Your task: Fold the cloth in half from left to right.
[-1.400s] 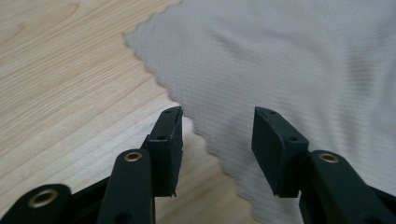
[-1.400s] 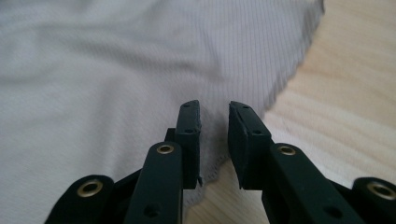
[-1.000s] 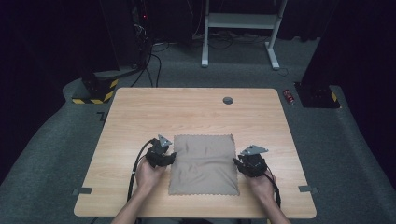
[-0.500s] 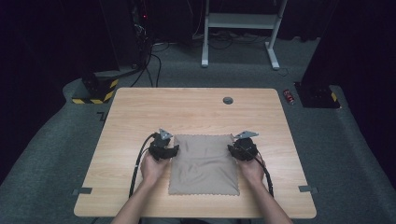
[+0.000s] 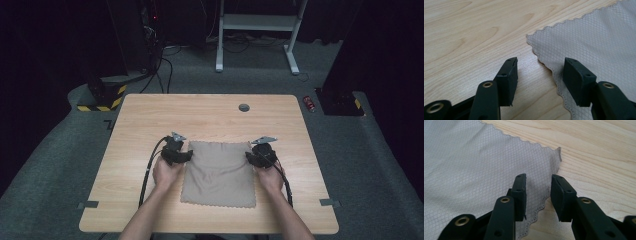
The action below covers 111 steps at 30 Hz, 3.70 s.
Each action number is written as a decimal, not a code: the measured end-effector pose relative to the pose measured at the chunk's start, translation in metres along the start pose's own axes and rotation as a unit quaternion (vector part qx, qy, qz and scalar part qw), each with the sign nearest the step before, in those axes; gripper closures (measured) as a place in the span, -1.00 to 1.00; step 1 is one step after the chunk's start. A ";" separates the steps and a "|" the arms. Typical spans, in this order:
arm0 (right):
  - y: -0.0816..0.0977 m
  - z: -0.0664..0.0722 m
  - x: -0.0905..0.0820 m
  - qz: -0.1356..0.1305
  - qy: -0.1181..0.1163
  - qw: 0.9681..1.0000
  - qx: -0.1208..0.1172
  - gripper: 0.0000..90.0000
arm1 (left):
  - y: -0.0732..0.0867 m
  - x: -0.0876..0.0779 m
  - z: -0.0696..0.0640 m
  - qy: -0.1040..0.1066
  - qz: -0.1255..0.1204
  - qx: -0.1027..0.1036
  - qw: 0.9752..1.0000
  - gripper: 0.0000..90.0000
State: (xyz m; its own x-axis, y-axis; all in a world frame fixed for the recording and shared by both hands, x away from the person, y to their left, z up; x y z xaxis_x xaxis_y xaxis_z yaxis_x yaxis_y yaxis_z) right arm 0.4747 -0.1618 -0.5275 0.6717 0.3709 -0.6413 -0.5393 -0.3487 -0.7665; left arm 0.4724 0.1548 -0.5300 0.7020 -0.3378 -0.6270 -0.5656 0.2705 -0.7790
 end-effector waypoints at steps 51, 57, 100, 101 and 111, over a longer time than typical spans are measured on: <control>0.018 0.233 -0.029 -0.048 -0.252 0.950 -0.181 0.42 | -0.024 0.023 0.031 0.014 0.011 -0.068 0.998 0.05; 0.023 0.239 -0.027 -0.042 -0.245 0.948 -0.200 0.43 | -0.031 0.030 0.022 0.015 0.025 -0.044 0.999 0.04; 0.004 0.243 -0.039 -0.064 -0.248 0.948 -0.188 1.00 | -0.050 0.018 0.040 0.035 0.047 -0.017 0.998 1.00; 0.002 0.244 -0.038 -0.065 -0.251 0.948 -0.186 1.00 | -0.050 0.017 0.041 0.032 0.045 -0.020 0.998 1.00; -0.013 0.255 -0.042 -0.079 -0.271 0.942 -0.181 1.00 | -0.047 -0.009 0.069 0.021 0.037 -0.036 0.998 1.00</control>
State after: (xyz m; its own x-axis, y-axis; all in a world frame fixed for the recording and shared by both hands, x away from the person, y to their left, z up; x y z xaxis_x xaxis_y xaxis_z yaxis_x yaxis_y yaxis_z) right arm 0.3239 0.0469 -0.4988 0.3177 0.7931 -0.5196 -0.1798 -0.4876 -0.8543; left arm 0.5230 0.2068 -0.4878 0.6395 -0.3565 -0.6811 -0.6463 0.2305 -0.7275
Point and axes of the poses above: each handheld gripper's, and its own axes: x roughly forward along the jaws, y roughly out of its underside, z roughly to its left, the point moved 2 cm from there along x, roughly forward along the jaws, and after that the axes turned 8 degrees about -z, right-handed, at the moved point
